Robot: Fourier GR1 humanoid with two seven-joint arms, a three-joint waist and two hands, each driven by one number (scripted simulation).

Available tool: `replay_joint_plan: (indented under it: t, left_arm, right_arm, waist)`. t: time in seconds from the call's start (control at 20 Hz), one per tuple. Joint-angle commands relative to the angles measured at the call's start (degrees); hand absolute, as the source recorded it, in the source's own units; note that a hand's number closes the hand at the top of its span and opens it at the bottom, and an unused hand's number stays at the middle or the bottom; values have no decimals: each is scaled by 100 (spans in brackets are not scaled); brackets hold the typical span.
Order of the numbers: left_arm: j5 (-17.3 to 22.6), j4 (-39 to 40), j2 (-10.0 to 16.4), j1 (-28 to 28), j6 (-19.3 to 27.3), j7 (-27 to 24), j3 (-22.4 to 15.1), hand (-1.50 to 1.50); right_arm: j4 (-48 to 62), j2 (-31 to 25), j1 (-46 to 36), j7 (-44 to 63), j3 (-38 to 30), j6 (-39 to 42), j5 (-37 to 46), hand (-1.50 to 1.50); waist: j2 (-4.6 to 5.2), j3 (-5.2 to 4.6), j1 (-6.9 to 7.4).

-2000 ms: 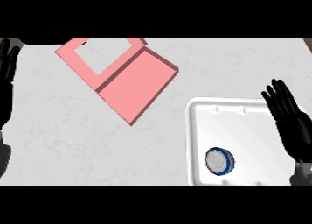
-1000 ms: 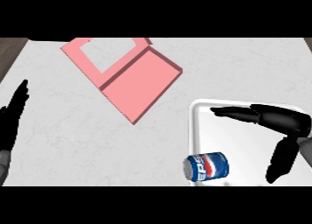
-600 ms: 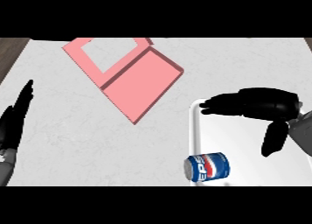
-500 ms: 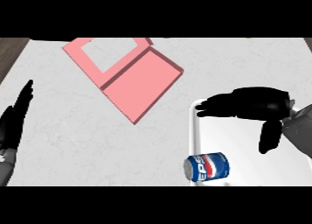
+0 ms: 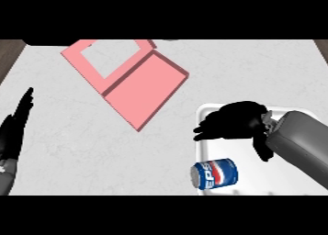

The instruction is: Pick the can from the tray and place it in the cardboard box

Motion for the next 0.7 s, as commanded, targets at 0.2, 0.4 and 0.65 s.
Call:
replay_joint_plan:
  t: [0.2, 0.4, 0.65]
  left_arm:
    - [-152, 45, -161, 143, -38, -182, 145, 0]
    - [-185, 137, -86, -98, -226, -22, 320, 0]
    - [-236, 129, -164, 113, -241, -163, 435, 0]
  right_arm:
    - [836, 744, -239, -260, 447, 201, 870, -150]
    - [721, 770, -155, -418, 336, 349, 968, -150]
    - [512, 513, -124, -521, 279, 628, 1001, -150]
  waist:
    - [0, 3, -23]
    - [-13, 3, -82]
    - [-23, 1, -99]
